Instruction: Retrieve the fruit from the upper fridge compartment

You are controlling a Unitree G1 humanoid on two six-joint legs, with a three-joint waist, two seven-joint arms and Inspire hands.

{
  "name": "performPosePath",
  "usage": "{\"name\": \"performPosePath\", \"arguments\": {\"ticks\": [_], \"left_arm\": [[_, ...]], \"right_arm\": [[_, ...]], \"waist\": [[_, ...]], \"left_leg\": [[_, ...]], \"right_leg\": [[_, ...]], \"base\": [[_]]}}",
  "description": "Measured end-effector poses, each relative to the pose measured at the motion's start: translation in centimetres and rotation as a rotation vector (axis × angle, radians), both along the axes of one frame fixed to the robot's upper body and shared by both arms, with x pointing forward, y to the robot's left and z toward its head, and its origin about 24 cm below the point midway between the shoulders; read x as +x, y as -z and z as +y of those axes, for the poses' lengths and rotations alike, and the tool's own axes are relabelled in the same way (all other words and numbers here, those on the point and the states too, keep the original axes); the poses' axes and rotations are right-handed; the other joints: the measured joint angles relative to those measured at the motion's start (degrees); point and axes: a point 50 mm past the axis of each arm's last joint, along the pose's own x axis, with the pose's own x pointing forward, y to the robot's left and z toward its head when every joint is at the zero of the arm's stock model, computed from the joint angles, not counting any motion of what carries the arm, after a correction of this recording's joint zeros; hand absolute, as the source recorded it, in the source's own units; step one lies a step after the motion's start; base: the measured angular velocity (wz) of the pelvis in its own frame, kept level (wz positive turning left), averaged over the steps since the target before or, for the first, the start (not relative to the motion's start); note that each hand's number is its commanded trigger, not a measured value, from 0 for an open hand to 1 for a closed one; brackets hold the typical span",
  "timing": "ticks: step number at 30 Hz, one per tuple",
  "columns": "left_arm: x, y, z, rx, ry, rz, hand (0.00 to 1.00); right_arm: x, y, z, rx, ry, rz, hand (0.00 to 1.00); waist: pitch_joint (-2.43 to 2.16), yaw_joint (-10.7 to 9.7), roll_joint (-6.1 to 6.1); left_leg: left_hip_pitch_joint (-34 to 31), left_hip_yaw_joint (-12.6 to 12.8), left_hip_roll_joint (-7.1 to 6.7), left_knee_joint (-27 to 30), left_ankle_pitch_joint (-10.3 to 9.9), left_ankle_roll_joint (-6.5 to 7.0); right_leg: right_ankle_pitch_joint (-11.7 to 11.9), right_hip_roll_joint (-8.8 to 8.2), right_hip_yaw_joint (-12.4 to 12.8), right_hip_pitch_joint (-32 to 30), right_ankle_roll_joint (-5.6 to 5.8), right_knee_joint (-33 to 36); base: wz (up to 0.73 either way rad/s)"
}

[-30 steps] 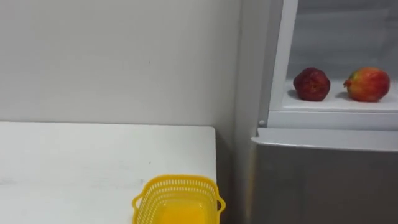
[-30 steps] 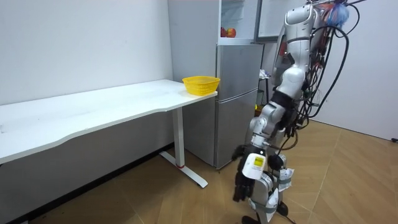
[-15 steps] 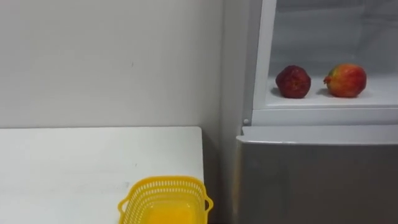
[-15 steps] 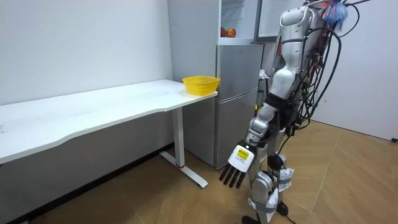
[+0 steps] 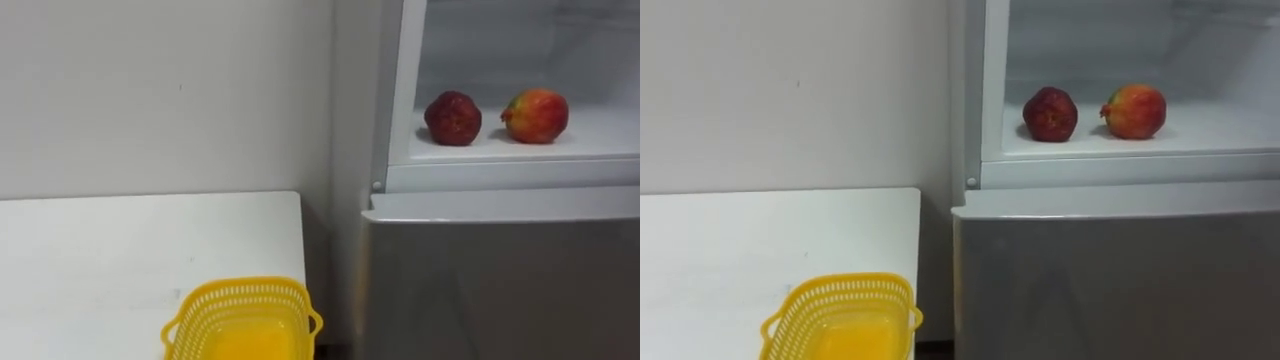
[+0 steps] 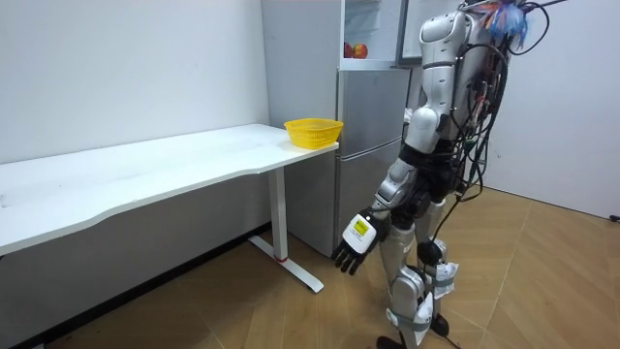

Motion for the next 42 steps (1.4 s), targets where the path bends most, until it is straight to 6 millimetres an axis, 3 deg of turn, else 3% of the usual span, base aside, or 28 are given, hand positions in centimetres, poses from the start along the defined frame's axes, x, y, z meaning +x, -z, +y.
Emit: {"name": "performPosePath", "arguments": {"ticks": [5, 7, 9, 10, 13, 16, 23, 28, 33, 40, 42], "left_arm": [[-0.6, -0.1, -0.1, 0.021, 0.003, -0.029, 0.00], [-1.1, 0.0, -0.1, 0.022, 0.007, -0.026, 0.00], [-1.6, 0.0, 0.1, 0.028, 0.013, -0.011, 0.00], [-2.1, 0.1, 0.2, 0.031, 0.019, 0.008, 0.00], [-3.4, 0.3, 0.2, 0.032, 0.039, 0.063, 0.00], [-4.1, 0.4, 0.1, 0.024, 0.064, 0.100, 0.00], [-4.4, 0.7, -0.6, 0.003, 0.149, 0.162, 0.00], [-3.8, 0.8, -0.9, -0.017, 0.207, 0.180, 0.00], [-3.4, 0.8, -0.6, -0.031, 0.227, 0.184, 0.00], [-3.2, 0.7, 0.1, -0.015, 0.326, 0.219, 0.00], [-3.2, 0.7, 0.1, -0.013, 0.330, 0.229, 0.00]], "right_arm": [[2.0, -5.7, 0.8, -0.046, -0.020, -0.298, 0.00], [3.1, -9.1, 1.0, -0.071, -0.020, -0.481, 0.00], [3.5, -10.9, 1.1, -0.090, -0.004, -0.594, 0.00], [3.7, -11.8, 1.2, -0.097, 0.008, -0.648, 0.00], [3.9, -13.1, 1.3, -0.107, 0.026, -0.733, 0.00], [4.4, -14.6, 1.4, -0.114, 0.029, -0.817, 0.00], [5.2, -18.3, 2.4, -0.120, 0.003, -1.007, 0.00], [6.3, -20.9, 3.1, -0.111, -0.001, -1.161, 0.00], [7.0, -22.0, 3.5, -0.074, -0.007, -1.223, 0.00], [8.6, -24.4, 3.9, -0.029, -0.048, -1.329, 0.00], [9.1, -24.7, 3.9, -0.039, -0.073, -1.328, 0.00]], "waist": [[-0.09, -0.3, 0.48], [-0.10, -0.5, 0.48], [-0.31, -0.6, 0.55], [-0.18, -0.7, 0.53], [-0.12, -1.0, 0.00], [0.17, -1.0, 0.31], [-0.29, 0.6, 0.84], [-0.20, 0.9, 0.68], [0.34, 1.6, -0.42], [-0.13, 2.0, -2.68], [-0.06, 1.9, -2.77]], "left_leg": [[0.2, 2.6, 0.11, -0.4, 0.0, 0.00], [0.2, 2.8, 0.08, -0.4, 0.0, 0.00], [0.3, 2.7, 0.08, -0.4, 0.0, 0.00], [0.4, 2.6, 0.10, -0.4, 0.0, 0.00], [0.4, 2.5, 0.14, -0.3, 0.0, 0.00], [0.3, 2.5, 0.15, -0.4, 0.0, 0.01], [0.1, 2.6, 0.34, -0.8, -0.1, 0.11], [0.1, 2.5, 0.37, -0.6, 0.0, 0.13], [0.1, 2.1, 0.33, -0.4, 0.0, 0.14], [-0.1, 1.0, 0.32, -0.2, 0.0, 0.12], [0.3, 0.8, 0.36, -0.2, 0.0, 0.12]], "right_leg": [[0.1, 0.22, 1.8, -0.4, 0.01, 0.1], [0.2, 0.25, 2.2, -0.7, 0.08, 0.0], [0.3, 0.28, 2.2, -0.5, 0.06, 0.0], [0.3, 0.29, 2.0, -0.4, 0.03, -0.1], [0.3, 0.27, 1.7, -0.2, 0.03, -0.1], [0.5, 0.26, 1.6, -0.3, 0.08, -0.1], [1.1, 0.57, 1.8, -0.9, -0.11, 0.1], [1.1, 0.59, 1.8, -0.9, -0.11, 0.1], [1.1, 0.56, 1.6, -0.4, -0.11, -0.2], [1.3, 0.56, 0.6, 0.3, -0.08, -1.5], [1.5, 0.50, -0.1, 1.3, -0.10, -2.0]], "base": [[-0.21], [-0.17], [-0.01], [0.07], [0.08], [0.01], [-0.02], [0.00], [0.03], [0.08], [0.11]]}}
